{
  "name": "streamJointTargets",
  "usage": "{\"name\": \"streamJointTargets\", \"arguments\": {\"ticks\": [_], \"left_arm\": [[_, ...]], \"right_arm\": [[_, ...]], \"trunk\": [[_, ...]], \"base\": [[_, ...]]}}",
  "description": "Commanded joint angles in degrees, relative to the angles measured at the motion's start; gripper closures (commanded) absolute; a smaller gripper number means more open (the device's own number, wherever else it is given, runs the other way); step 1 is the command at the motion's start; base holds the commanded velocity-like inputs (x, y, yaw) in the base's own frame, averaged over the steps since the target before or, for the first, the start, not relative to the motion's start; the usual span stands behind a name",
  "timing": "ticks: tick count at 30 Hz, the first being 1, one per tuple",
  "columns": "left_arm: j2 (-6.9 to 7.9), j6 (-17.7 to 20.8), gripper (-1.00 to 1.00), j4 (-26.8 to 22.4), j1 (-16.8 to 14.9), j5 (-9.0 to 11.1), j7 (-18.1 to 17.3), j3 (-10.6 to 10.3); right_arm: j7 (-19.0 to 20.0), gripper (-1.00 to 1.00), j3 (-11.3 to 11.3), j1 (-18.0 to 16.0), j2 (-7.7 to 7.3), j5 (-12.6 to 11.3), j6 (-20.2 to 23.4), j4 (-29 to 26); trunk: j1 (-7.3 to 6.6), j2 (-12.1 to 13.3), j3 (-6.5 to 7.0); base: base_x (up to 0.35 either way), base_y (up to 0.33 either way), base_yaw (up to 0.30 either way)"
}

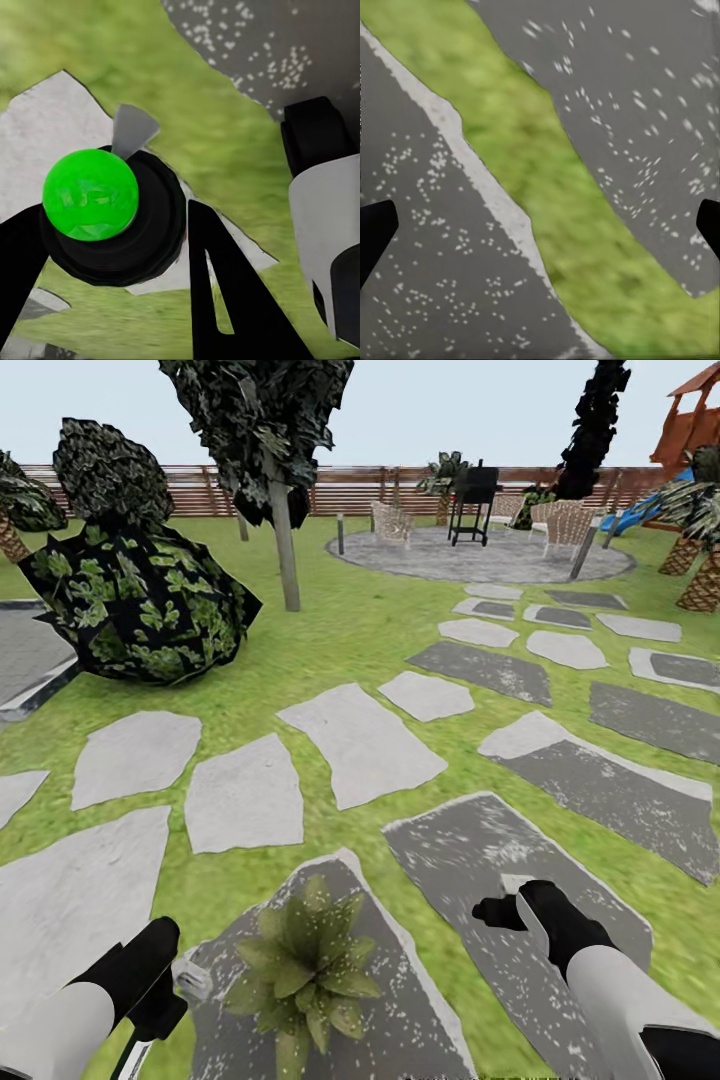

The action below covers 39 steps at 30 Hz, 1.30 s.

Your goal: Pick up the pesticide atomizer in the garden and spray insectifuge to fully cover both potted plants in the garden.

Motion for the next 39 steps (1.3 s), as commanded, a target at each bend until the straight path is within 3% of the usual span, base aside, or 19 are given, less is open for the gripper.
{"name": "streamJointTargets", "arguments": {"ticks": [1, 11, 22, 32, 39], "left_arm": [[0.02, 0.1, 1.00, -0.1, 0.0, -0.6, -0.6, -0.3], [-0.13, 0.0, 1.00, -0.1, -0.1, -0.6, -0.7, -0.7], [-0.13, 0.0, 1.00, -0.3, -0.5, -0.6, -0.5, -0.6], [-0.24, 0.1, 1.00, -0.5, -4.5, -0.6, -0.6, -0.5], [-0.58, 0.2, 1.00, -5.7, -5.1, -0.7, -0.7, -0.6]], "right_arm": [[0.2, -1.00, -0.3, 0.0, 0.03, 0.0, 0.3, -0.1], [0.2, -1.00, -0.3, 0.0, -0.04, 0.0, 0.3, -0.1], [0.2, -1.00, -0.3, 0.0, -0.06, -0.1, 0.3, -0.1], [0.2, -1.00, -0.3, 0.0, -0.06, -0.1, 0.3, -0.1], [0.2, -1.00, -0.3, 0.0, -0.06, -0.1, 0.2, -0.1]], "trunk": [[-0.01, 0.0, -0.05], [-0.01, 0.0, -0.05], [-0.01, 0.0, -0.05], [-0.01, 0.0, -0.05], [-0.01, 0.0, -0.05]], "base": [[0.000, 0.293, -0.194], [0.000, 0.178, -0.047], [0.000, 0.001, -0.259], [0.000, 0.000, -0.129], [0.000, 0.000, -0.001]]}}
